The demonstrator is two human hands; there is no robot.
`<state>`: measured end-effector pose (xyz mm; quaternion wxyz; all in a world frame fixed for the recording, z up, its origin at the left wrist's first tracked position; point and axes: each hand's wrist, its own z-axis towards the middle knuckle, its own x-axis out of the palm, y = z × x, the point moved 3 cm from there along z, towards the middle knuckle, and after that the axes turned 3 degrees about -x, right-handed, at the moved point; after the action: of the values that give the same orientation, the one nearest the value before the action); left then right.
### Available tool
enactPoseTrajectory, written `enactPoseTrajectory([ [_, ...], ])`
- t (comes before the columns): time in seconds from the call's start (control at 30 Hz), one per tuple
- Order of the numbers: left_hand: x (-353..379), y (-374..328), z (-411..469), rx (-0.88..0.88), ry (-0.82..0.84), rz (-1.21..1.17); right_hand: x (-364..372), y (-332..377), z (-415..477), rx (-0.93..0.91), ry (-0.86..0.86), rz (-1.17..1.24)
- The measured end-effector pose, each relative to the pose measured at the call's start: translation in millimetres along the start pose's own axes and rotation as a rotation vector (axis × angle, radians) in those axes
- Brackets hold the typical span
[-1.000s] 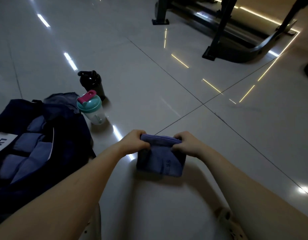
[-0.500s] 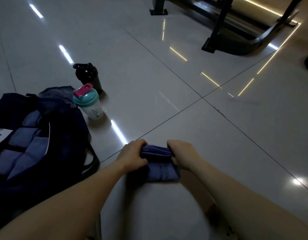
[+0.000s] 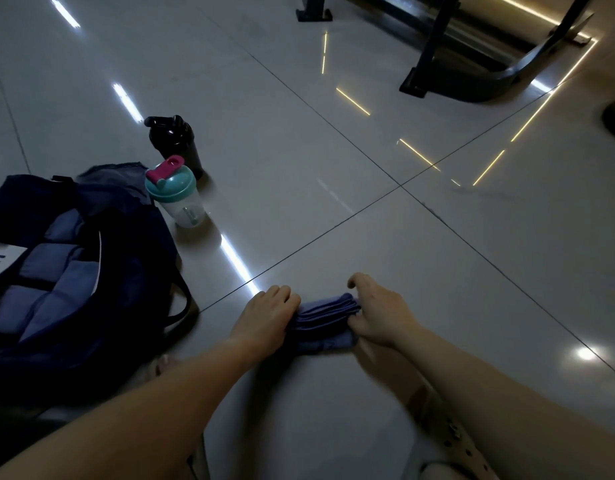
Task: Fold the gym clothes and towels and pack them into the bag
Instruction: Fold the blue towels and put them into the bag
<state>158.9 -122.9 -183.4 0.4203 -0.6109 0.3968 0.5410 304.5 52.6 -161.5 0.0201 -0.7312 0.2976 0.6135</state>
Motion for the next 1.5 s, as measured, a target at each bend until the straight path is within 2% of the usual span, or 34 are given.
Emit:
enactPoseTrajectory([
  [0.17,-4,-3,-4,0.033,-0.022,0.025,-6,-7,-10,0.364,-0.132,0.592],
  [0.3,-7,-5,-11,0.091,-0.011,0.035,0,13,-22,0.717,0.133,0.978],
  [0.37,-9,-5,-15,0.123,0.006,0.026,3,24,-23,0.79,0.186,1.127],
  [0.47,-12,-3,-21,0.159,0.028,-0.002,9,28,-17,0.836,0.076,1.21],
  [0.57,-16,-1,-27,0.177,0.031,-0.031,14,26,-11,0.868,0.013,1.186],
  [0.67,-20,-3,-30,0.151,-0.009,-0.081,15,22,-8,0.883,0.035,1.153],
  [0.83,-22,-16,-17,0.064,0.079,-0.145,9,17,-11,0.905,0.135,1.096],
  [0.93,-18,-22,-15,0.075,0.132,-0.165,9,12,-16,0.905,0.275,1.022],
  [1.07,-14,-28,-19,0.138,0.132,-0.146,8,8,-19,0.84,0.46,0.934],
  [1.2,-11,-29,-25,0.212,0.111,-0.131,12,6,-19,0.756,0.41,0.705],
  [1.27,-9,-29,-28,0.234,0.099,-0.13,14,7,-20,0.726,0.447,0.64],
  [1.5,5,-28,-37,0.22,0.093,-0.098,17,1,-18,0.549,0.424,0.421],
])
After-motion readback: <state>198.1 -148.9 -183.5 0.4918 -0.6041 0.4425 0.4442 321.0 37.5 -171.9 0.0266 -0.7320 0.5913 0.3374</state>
